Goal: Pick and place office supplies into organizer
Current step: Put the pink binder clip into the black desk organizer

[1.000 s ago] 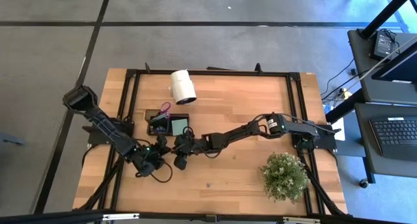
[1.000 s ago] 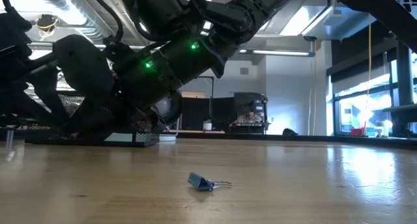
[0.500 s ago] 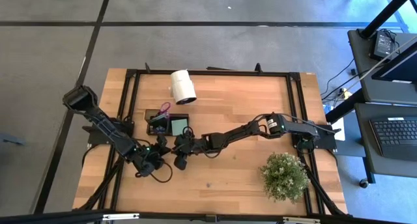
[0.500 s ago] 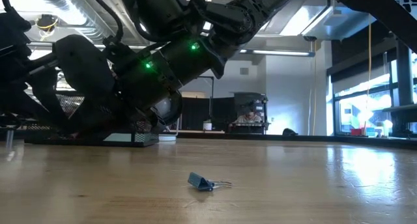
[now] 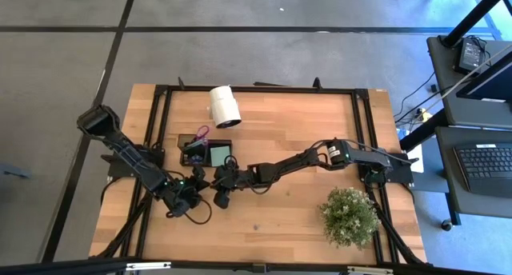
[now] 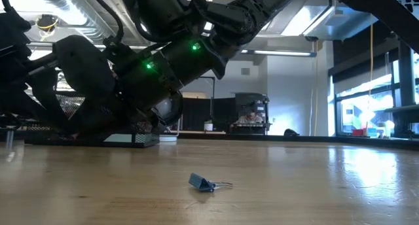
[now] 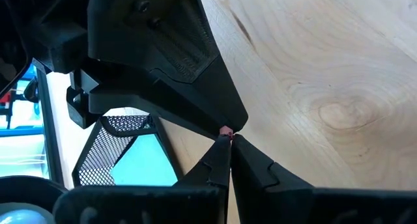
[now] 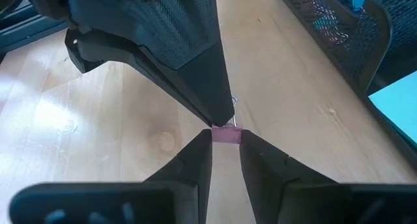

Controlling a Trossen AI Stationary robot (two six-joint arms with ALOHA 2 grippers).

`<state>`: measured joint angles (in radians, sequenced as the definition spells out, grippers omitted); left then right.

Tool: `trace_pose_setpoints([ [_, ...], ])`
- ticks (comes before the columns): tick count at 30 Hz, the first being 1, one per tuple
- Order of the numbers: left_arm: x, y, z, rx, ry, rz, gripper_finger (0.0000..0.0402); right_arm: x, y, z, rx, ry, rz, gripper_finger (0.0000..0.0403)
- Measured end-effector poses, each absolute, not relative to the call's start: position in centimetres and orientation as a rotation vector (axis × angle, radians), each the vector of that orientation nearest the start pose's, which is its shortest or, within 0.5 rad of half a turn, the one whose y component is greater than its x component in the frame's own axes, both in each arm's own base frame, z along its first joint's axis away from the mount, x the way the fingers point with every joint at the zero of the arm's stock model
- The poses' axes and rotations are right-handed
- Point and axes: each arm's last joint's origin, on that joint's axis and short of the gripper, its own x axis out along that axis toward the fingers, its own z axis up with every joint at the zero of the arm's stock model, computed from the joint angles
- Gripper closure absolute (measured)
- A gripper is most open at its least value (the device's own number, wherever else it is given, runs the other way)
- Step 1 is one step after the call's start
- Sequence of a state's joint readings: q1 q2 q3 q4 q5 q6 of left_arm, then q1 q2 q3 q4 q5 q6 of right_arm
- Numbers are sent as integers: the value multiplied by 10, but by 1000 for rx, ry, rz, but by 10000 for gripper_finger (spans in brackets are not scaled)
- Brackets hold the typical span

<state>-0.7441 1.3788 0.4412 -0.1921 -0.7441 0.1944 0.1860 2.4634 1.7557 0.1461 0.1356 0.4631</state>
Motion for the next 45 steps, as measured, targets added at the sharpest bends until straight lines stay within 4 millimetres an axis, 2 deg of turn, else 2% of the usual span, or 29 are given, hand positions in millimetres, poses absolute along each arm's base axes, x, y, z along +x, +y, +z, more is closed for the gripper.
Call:
trace_pose_setpoints([
  [5,161,-122,120,948,837,-79,399,524,95,104,339,564,-40,313],
  [13,161,-121,120,956,844,-76,399,523,96,103,352,579,-22,229],
  [18,158,-118,120,963,878,-42,399,517,97,104,325,680,-23,198],
  [22,160,-120,127,919,898,-12,399,512,96,110,300,728,-29,191],
  [28,161,-121,138,854,954,47,399,507,94,129,294,746,-39,190],
  [36,152,-112,153,714,1023,201,400,502,93,132,289,795,-56,190],
  [45,144,-105,170,580,981,230,400,501,93,131,292,806,-61,190],
])
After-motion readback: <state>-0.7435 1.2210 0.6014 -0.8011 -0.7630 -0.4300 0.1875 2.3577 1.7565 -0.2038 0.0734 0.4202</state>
